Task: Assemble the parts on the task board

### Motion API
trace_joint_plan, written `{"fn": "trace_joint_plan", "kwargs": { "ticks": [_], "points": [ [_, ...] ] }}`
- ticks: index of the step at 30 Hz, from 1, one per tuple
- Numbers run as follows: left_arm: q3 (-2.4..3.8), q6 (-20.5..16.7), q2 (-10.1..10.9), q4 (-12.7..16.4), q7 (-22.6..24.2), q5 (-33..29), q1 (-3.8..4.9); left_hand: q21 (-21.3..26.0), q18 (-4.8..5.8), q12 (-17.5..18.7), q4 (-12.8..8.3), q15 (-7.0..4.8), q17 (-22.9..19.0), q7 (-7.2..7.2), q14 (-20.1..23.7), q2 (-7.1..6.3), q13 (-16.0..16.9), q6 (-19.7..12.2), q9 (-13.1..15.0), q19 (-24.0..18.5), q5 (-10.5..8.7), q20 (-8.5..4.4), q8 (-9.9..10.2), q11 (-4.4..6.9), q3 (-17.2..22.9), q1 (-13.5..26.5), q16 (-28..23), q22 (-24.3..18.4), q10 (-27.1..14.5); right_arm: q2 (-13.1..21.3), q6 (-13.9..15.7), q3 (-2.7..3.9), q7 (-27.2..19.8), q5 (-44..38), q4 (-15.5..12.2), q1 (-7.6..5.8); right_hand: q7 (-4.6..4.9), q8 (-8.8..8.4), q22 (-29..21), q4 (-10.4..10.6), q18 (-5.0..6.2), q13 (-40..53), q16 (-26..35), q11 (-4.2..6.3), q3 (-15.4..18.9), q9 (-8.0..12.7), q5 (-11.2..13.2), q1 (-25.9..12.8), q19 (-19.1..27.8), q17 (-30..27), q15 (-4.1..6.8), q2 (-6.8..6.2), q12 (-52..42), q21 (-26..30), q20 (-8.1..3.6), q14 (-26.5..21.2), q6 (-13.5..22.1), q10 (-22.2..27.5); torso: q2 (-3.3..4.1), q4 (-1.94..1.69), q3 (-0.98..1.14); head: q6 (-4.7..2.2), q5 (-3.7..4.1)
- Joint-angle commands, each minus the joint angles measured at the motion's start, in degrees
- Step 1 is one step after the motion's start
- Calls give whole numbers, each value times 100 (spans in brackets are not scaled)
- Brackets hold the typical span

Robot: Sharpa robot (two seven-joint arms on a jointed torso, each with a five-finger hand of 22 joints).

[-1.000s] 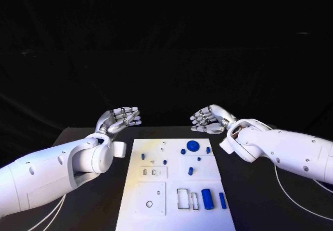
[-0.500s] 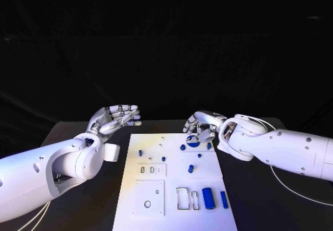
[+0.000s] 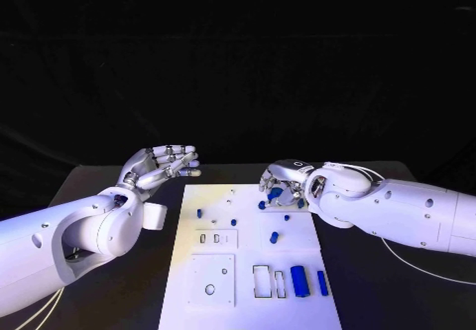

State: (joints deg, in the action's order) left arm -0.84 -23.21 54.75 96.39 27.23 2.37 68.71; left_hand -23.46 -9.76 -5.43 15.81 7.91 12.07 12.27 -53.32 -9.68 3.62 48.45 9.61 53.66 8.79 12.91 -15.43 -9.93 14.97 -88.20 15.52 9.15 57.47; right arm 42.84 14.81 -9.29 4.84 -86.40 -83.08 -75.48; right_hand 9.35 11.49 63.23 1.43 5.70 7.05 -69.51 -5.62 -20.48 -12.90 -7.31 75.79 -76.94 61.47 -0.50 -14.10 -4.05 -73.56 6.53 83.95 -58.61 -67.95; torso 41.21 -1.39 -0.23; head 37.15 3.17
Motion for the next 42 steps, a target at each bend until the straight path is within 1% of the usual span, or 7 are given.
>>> {"fn": "trace_joint_plan", "kwargs": {
  "ticks": [1,7,9,16,18,24,42],
  "points": [
    [8,128,10,21,-1,38,16,-22,-70,27,-9,-1,9,58,44,-55,7,-45,-10,43,-20,14,36,-33,19,11,-33,9,-11,-28,-220,2,145,-333,25,5,0,-24,165,27,-95,7,-138,16,8,-10,-16,60,-75,134,-26,-15,-11,-115,0,164,-49,41,43,-26,-14,9,11],
    [9,115,31,30,-3,1,25,-25,-69,35,-6,0,10,62,47,-56,7,-49,-11,48,-22,14,40,-36,15,21,-39,9,-14,-105,-233,1,151,-366,104,23,-11,-32,403,44,-127,6,-331,22,-48,-26,-19,92,-145,310,-26,-2,-15,-279,4,185,-73,22,68,-54,-24,-3,29],
    [9,112,40,36,-4,-9,29,-25,-69,35,-6,0,10,62,47,-56,7,-49,-11,48,-22,14,40,-36,15,21,-39,9,-14,-129,-236,1,156,-371,137,30,-20,-31,438,47,-130,3,-359,28,-93,-33,-21,111,-146,318,-26,12,-14,-306,4,181,-90,15,81,-51,-14,-12,26],
    [10,111,69,63,-9,-23,42,-26,-68,39,-3,1,11,64,49,-56,7,-51,-11,50,-23,14,41,-37,13,27,-41,9,-16,-185,-266,0,159,-395,196,68,-41,-42,721,80,-170,-42,-556,39,-456,-61,-25,123,-220,476,-20,2,1,-493,6,187,-156,-22,119,-73,-38,22,27],
    [10,111,74,63,-11,-24,44,-26,-68,39,-3,1,11,64,49,-56,7,-51,-11,50,-23,14,41,-37,13,27,-41,9,-16,-197,-281,-1,161,-397,190,78,-49,-39,793,95,-180,-53,-601,44,-539,-72,-23,104,-244,515,-17,-13,-1,-539,6,191,-178,-44,125,-67,-31,22,17],
    [11,111,75,54,-19,-25,52,-29,-67,44,0,3,12,66,50,-55,7,-53,-12,53,-24,14,43,-39,11,34,-44,8,-18,-217,-312,-1,159,-398,204,94,-71,-26,889,103,-193,-80,-666,56,-754,-101,-21,96,-266,551,-4,-26,2,-600,0,191,-224,-92,147,-85,-43,23,30],
    [11,134,73,13,-63,-26,59,-32,-66,57,5,5,14,71,55,-54,8,-58,-13,58,-27,15,48,-43,5,49,-52,7,-23,-235,-353,-1,171,-398,281,127,-88,1,1009,101,-210,-114,-745,75,-1008,-148,-15,68,-299,602,9,-27,-1,-673,-4,192,-278,-162,199,-84,-35,7,15]
  ]
}}
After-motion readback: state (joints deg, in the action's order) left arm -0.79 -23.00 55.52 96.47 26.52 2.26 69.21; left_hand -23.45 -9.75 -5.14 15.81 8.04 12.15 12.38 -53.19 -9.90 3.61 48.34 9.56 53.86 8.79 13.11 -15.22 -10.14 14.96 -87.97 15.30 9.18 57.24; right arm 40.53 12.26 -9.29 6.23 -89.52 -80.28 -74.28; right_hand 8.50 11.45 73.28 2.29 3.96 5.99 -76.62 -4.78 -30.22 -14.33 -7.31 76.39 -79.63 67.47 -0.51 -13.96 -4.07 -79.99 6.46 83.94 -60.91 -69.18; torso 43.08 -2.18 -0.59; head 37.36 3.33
